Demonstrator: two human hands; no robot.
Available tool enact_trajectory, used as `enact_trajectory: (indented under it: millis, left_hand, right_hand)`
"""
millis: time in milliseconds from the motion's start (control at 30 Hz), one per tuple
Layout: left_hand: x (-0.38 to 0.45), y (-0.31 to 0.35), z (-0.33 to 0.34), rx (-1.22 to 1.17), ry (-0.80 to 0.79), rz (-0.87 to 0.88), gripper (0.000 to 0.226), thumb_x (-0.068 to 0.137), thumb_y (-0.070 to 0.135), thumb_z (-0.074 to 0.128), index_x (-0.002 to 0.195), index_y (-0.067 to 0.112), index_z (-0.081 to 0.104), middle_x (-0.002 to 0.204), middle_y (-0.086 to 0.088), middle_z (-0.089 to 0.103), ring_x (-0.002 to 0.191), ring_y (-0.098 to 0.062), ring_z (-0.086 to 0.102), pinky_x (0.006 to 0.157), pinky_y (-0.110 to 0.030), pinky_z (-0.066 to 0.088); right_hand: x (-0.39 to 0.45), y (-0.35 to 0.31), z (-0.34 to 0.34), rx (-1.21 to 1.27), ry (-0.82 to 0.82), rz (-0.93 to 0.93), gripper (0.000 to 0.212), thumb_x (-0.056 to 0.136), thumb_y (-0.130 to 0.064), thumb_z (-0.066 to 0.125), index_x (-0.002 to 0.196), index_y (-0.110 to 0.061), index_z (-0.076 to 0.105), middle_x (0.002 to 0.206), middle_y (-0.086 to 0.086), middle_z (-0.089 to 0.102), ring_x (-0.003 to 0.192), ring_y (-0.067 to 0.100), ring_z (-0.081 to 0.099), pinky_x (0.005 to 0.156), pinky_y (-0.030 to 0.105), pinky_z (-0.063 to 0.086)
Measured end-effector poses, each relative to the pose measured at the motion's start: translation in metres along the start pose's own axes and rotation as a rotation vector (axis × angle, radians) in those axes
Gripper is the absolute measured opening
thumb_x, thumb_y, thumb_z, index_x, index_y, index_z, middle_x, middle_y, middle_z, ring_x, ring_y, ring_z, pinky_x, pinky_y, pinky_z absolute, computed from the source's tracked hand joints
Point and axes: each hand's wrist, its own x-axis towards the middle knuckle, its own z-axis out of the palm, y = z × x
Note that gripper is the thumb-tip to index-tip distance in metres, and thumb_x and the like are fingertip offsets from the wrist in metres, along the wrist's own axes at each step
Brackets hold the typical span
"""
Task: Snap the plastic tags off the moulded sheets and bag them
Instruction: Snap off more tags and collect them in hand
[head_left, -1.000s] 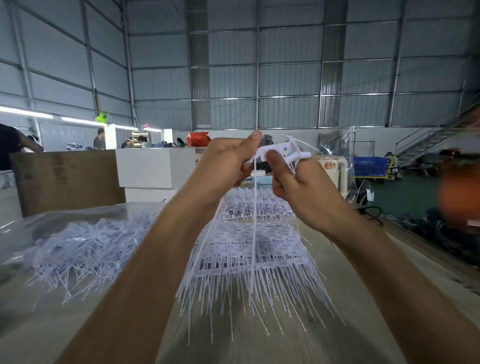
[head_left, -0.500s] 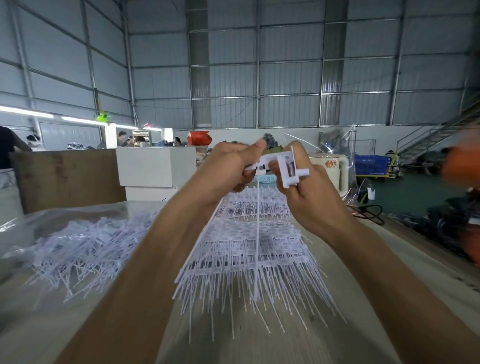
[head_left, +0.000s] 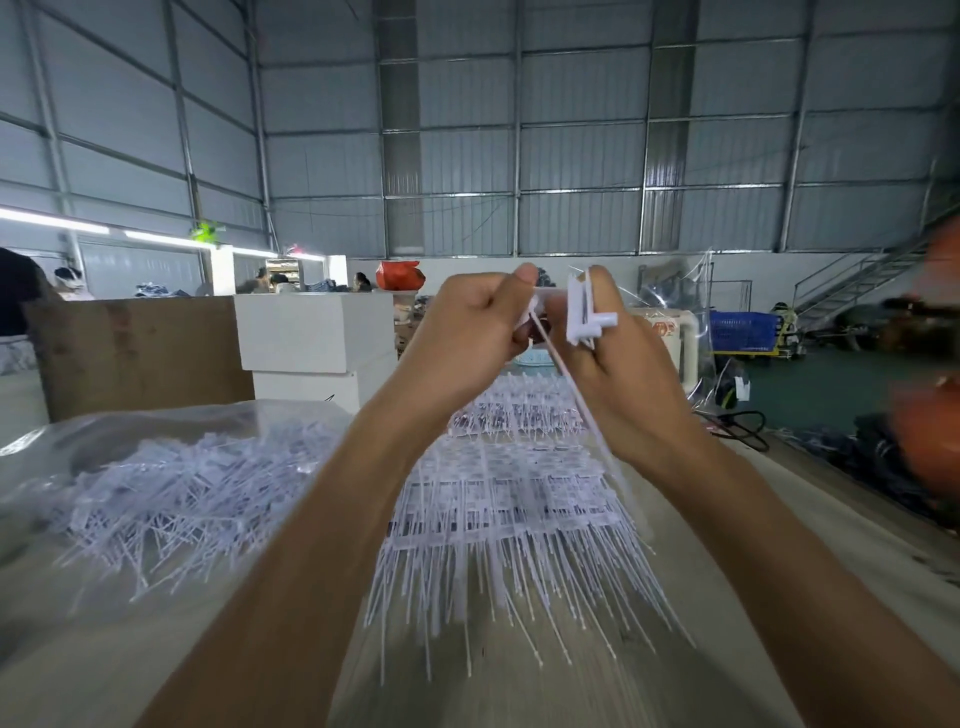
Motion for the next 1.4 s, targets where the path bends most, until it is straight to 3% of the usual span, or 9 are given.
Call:
enact_trajectory:
  millis: [100, 200, 467, 567, 700, 833, 967, 1200, 1400]
  left_hand:
    - [0.001, 0.001, 0.001, 0.151, -0.006, 0.076, 0.038, 0.108, 0.028, 0.042, 0.078, 0.009, 0.057, 0.061, 0.006, 0.055, 0.055, -0.01, 0.05, 0.058, -0.032, 0.045]
    - [0.0, 0.0, 0.0, 0.19, -0.032, 0.121, 0.03, 0.108, 0.023, 0.04, 0.094, 0.002, 0.056, 0.07, -0.001, 0.06, 0.064, -0.018, 0.055, 0.06, -0.038, 0.049]
    - [0.003, -0.003, -0.005, 0.276, -0.013, 0.23, 0.024, 0.106, 0.026, 0.046, 0.094, 0.009, 0.059, 0.078, -0.014, 0.06, 0.064, -0.019, 0.049, 0.064, -0.034, 0.042]
    - [0.003, -0.003, -0.003, 0.301, -0.002, 0.259, 0.023, 0.106, 0.026, 0.047, 0.093, 0.011, 0.059, 0.074, -0.007, 0.058, 0.063, -0.016, 0.049, 0.063, -0.032, 0.041]
    - [0.002, -0.001, -0.002, 0.398, -0.008, 0.278, 0.022, 0.105, 0.029, 0.049, 0.092, 0.013, 0.06, 0.072, 0.001, 0.056, 0.067, -0.015, 0.052, 0.064, -0.03, 0.04]
    - [-0.009, 0.011, 0.005, 0.413, -0.184, 0.315, 0.022, 0.104, 0.03, 0.05, 0.092, 0.015, 0.062, 0.071, 0.006, 0.057, 0.063, -0.005, 0.05, 0.065, -0.028, 0.042]
    - [-0.008, 0.021, 0.008, 0.444, -0.106, 0.376, 0.022, 0.106, 0.023, 0.047, 0.094, 0.011, 0.06, 0.077, 0.003, 0.055, 0.072, -0.011, 0.05, 0.066, -0.031, 0.037]
    - [-0.01, 0.011, 0.002, 0.178, -0.11, 0.19, 0.012, 0.1, 0.007, 0.056, 0.106, 0.014, 0.048, 0.09, -0.011, 0.068, 0.079, -0.032, 0.064, 0.074, -0.052, 0.055]
    - [0.0, 0.0, -0.003, 0.241, 0.029, 0.165, 0.012, 0.094, 0.036, 0.066, 0.095, 0.025, 0.061, 0.088, 0.01, 0.072, 0.08, -0.01, 0.069, 0.08, -0.046, 0.058]
  right_hand:
    - [0.006, -0.001, -0.006, 0.172, -0.011, 0.081, 0.01, 0.101, -0.032, 0.046, 0.11, -0.027, 0.045, 0.075, 0.008, 0.06, 0.061, 0.026, 0.057, 0.056, 0.051, 0.054]
    - [0.011, -0.002, -0.011, 0.277, 0.023, 0.11, 0.012, 0.101, -0.049, 0.046, 0.093, -0.04, 0.045, 0.062, -0.008, 0.053, 0.056, 0.013, 0.047, 0.054, 0.039, 0.044]
    - [0.012, -0.002, -0.02, 0.431, 0.063, 0.196, 0.032, 0.104, -0.045, 0.048, 0.079, -0.026, 0.056, 0.061, -0.011, 0.051, 0.059, 0.007, 0.047, 0.061, 0.029, 0.041]
    - [0.011, -0.004, -0.014, 0.437, 0.148, 0.253, 0.032, 0.105, -0.045, 0.047, 0.082, -0.025, 0.058, 0.058, -0.015, 0.051, 0.054, 0.002, 0.047, 0.053, 0.02, 0.038]
    - [0.011, 0.0, -0.01, 0.287, 0.17, 0.268, 0.031, 0.106, -0.04, 0.045, 0.088, -0.017, 0.057, 0.062, -0.013, 0.051, 0.055, 0.004, 0.046, 0.056, 0.027, 0.039]
    - [0.011, 0.006, -0.015, 0.28, 0.3, 0.38, 0.026, 0.107, -0.032, 0.044, 0.086, -0.024, 0.056, 0.072, -0.007, 0.055, 0.047, -0.004, 0.045, 0.044, 0.014, 0.039]
    - [0.007, 0.007, -0.03, 0.596, 0.152, 0.456, 0.036, 0.104, -0.043, 0.049, 0.076, -0.027, 0.065, 0.065, 0.004, 0.052, 0.051, 0.015, 0.042, 0.046, 0.023, 0.032]
    - [0.004, -0.01, -0.019, 0.638, -0.089, 0.27, 0.038, 0.103, -0.042, 0.053, 0.067, -0.032, 0.06, 0.055, -0.005, 0.042, 0.041, 0.004, 0.031, 0.039, 0.017, 0.025]
    - [0.006, -0.012, -0.014, 0.648, -0.045, 0.236, 0.04, 0.105, -0.039, 0.05, 0.066, -0.031, 0.057, 0.056, -0.001, 0.04, 0.041, 0.004, 0.03, 0.039, 0.017, 0.025]
